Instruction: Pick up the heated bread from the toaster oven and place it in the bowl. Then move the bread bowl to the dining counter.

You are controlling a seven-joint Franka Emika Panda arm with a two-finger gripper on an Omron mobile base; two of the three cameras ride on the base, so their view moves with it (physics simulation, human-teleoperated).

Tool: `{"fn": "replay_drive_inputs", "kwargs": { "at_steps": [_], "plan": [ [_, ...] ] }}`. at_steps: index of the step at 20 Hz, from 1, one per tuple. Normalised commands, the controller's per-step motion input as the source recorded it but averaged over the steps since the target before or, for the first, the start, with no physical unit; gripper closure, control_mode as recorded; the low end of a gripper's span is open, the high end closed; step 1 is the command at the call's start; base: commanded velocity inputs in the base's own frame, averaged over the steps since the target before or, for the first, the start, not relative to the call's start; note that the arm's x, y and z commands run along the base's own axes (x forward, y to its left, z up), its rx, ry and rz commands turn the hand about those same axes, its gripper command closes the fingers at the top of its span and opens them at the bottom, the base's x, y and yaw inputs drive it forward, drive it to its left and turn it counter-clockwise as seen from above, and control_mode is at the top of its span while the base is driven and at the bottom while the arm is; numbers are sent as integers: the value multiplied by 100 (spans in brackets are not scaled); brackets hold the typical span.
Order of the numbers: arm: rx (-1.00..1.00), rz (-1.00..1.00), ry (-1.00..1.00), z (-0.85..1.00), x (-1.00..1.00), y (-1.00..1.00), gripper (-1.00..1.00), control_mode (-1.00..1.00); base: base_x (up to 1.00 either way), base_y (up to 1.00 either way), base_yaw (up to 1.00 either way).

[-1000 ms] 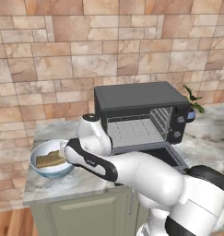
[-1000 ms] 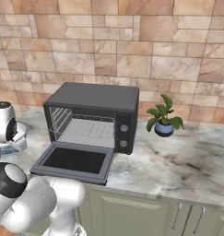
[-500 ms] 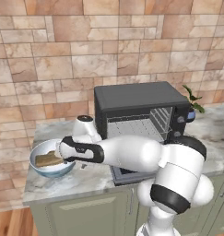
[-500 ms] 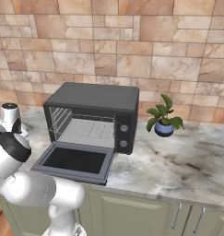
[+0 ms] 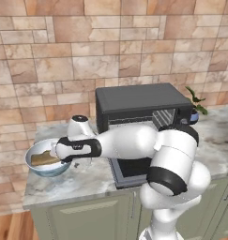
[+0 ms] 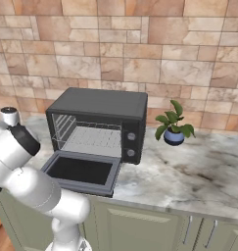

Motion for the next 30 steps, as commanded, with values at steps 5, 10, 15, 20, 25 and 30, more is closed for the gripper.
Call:
{"fn": "replay_drive_inputs", "kwargs": {
  "at_steps": [5, 10, 15, 20, 25, 30],
  "plan": [
    [0, 0, 0, 0, 0, 0, 100, -100, 0, 0, 0],
    [0, -2, -3, 0, -18, -13, 100, -100, 0, 0, 0],
    [2, -9, -6, 6, -50, -53, 100, -100, 0, 0, 0],
    [5, -10, -12, 62, -72, -56, 100, -100, 0, 0, 0],
    [1, -12, -19, 97, -68, -51, 100, -100, 0, 0, 0],
    [1, -9, -25, 100, -74, -48, 100, -100, 0, 0, 0]
  ]
}}
